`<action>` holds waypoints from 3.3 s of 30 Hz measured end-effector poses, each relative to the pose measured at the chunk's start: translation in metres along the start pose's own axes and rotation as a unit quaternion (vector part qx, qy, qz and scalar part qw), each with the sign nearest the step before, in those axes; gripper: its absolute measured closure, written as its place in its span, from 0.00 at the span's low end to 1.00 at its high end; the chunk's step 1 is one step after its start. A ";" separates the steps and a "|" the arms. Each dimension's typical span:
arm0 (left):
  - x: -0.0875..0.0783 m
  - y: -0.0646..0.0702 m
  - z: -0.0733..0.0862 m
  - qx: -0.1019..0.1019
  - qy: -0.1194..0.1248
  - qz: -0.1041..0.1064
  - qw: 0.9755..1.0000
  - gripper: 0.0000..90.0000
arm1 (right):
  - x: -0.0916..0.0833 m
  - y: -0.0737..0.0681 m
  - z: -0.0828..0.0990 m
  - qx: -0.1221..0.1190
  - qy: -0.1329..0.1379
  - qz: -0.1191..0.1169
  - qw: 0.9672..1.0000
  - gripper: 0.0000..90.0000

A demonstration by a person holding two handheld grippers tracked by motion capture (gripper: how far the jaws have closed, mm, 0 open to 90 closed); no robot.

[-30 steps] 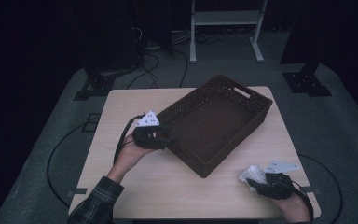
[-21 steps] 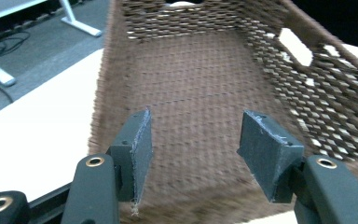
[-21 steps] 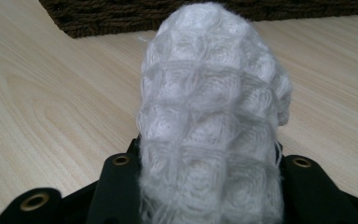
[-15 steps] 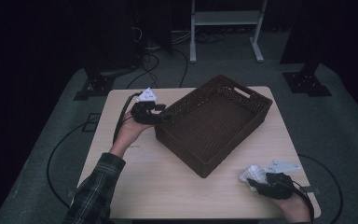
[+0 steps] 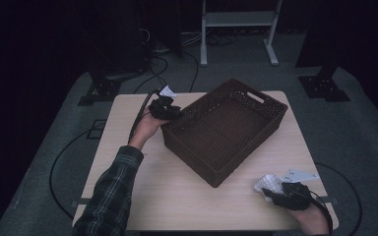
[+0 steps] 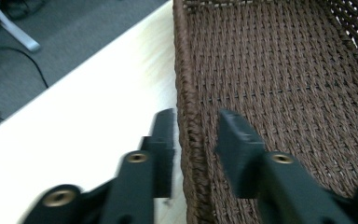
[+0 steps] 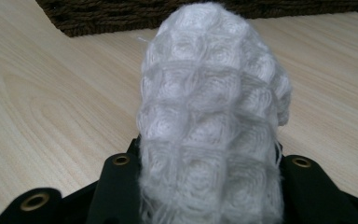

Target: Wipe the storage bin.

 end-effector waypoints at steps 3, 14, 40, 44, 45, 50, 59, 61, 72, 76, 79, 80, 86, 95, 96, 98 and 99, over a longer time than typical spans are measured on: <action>0.000 -0.001 0.000 -0.006 -0.001 0.010 1.000 0.91 | 0.000 0.000 0.000 0.003 0.001 0.001 1.000 0.63; -0.020 0.000 0.019 -0.017 -0.008 0.002 1.000 0.91 | -0.001 0.001 0.001 0.009 0.000 0.005 1.000 0.63; -0.106 0.005 0.092 -0.053 0.053 -0.011 0.997 0.86 | 0.002 -0.002 -0.001 0.002 -0.002 0.006 1.000 0.63; -0.116 0.002 0.108 -0.062 0.056 -0.024 0.996 0.97 | 0.002 -0.004 -0.001 -0.001 -0.001 0.005 1.000 0.63; -0.116 0.002 0.108 -0.062 0.056 -0.024 0.996 0.99 | 0.002 -0.004 -0.001 -0.001 -0.001 0.005 1.000 0.63; -0.115 0.004 0.121 -0.059 0.049 -0.019 0.997 0.99 | 0.002 -0.004 -0.002 -0.002 -0.001 0.007 1.000 0.63; -0.112 0.016 0.127 -0.048 0.052 -0.005 0.997 0.99 | 0.002 -0.004 -0.002 -0.001 -0.001 0.008 1.000 0.63; -0.112 0.021 0.128 -0.046 0.055 0.002 0.997 0.99 | 0.002 -0.003 -0.002 -0.001 -0.001 0.008 1.000 0.63; -0.108 0.052 0.128 -0.025 0.061 0.047 0.997 0.99 | 0.002 -0.004 -0.002 -0.001 -0.003 0.010 1.000 0.63; -0.103 0.063 0.126 -0.017 0.061 0.065 0.996 0.99 | 0.002 -0.004 -0.001 -0.003 -0.006 0.010 1.000 0.63; -0.101 0.069 0.125 -0.018 0.068 0.079 0.994 0.98 | 0.003 -0.005 -0.001 -0.005 -0.009 0.011 1.000 0.64; -0.099 0.072 0.124 -0.016 0.068 0.083 0.994 0.98 | 0.003 -0.005 -0.001 -0.004 -0.010 0.011 1.000 0.64; -0.090 0.087 0.121 -0.008 0.064 0.099 0.993 0.98 | 0.002 -0.004 -0.001 -0.001 -0.012 0.013 1.000 0.64; -0.075 0.116 0.109 0.028 0.048 0.124 0.991 0.98 | 0.001 -0.003 0.001 -0.003 -0.016 0.017 1.000 0.64; -0.074 0.119 0.107 0.031 0.049 0.125 0.990 0.98 | 0.000 -0.003 0.001 -0.001 -0.016 0.018 1.000 0.64; -0.071 0.124 0.104 0.034 0.050 0.129 0.990 0.98 | -0.002 -0.002 0.003 0.001 -0.015 0.020 1.000 0.64; -0.070 0.126 0.103 0.037 0.050 0.130 0.990 0.98 | -0.003 -0.002 0.003 0.001 -0.015 0.022 1.000 0.64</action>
Point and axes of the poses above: each handheld gripper's, and its own axes: x roughly forward along the jaws, z roughly out of its underside, y roughly to its right, the point moved 1 cm from there along x, roughly forward along the jaws, and after that the axes turned 5 degrees about -y, right-handed, at the moved point
